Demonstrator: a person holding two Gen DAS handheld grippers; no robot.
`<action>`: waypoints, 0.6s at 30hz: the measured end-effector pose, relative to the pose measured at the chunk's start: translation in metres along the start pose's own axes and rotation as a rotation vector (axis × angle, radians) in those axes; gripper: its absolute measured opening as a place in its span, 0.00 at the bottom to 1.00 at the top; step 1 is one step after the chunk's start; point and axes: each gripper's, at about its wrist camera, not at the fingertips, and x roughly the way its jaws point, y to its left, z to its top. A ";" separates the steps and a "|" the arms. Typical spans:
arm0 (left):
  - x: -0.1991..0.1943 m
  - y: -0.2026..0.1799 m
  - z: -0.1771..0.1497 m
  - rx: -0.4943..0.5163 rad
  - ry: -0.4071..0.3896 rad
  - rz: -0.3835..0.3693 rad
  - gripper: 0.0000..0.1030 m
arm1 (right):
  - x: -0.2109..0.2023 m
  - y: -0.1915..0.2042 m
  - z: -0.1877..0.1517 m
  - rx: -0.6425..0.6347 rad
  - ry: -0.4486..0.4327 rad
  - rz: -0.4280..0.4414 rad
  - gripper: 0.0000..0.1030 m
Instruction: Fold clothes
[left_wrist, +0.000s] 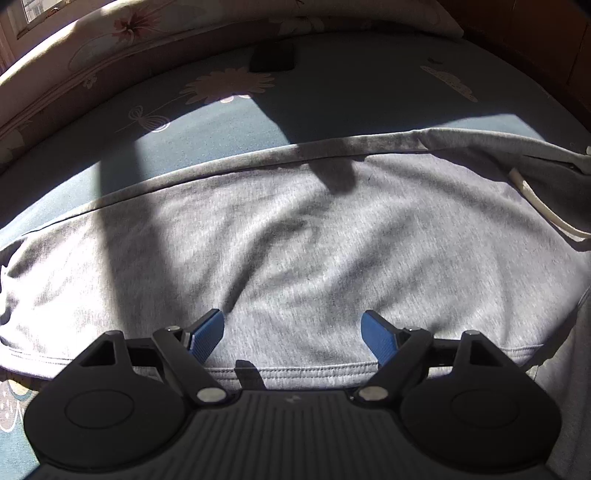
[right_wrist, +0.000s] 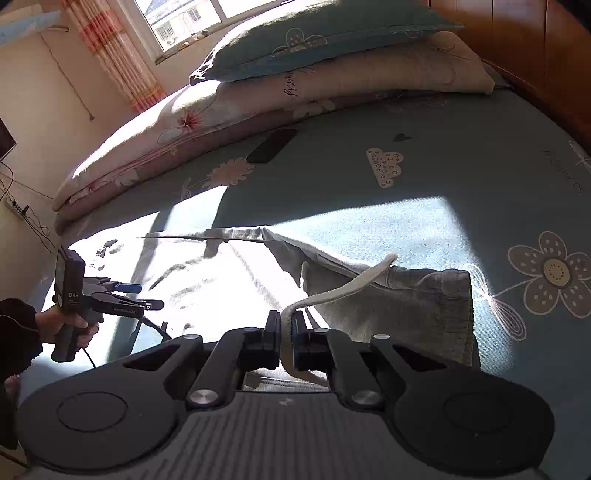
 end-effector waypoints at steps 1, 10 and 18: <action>-0.003 -0.002 -0.001 0.005 -0.002 0.001 0.80 | 0.000 0.006 -0.004 -0.023 0.034 0.036 0.07; -0.020 -0.020 -0.015 0.027 0.013 -0.008 0.80 | 0.058 0.065 -0.100 -0.325 0.532 0.211 0.27; -0.032 -0.032 -0.021 0.003 0.011 -0.036 0.80 | 0.069 0.025 -0.068 -0.216 0.356 0.027 0.40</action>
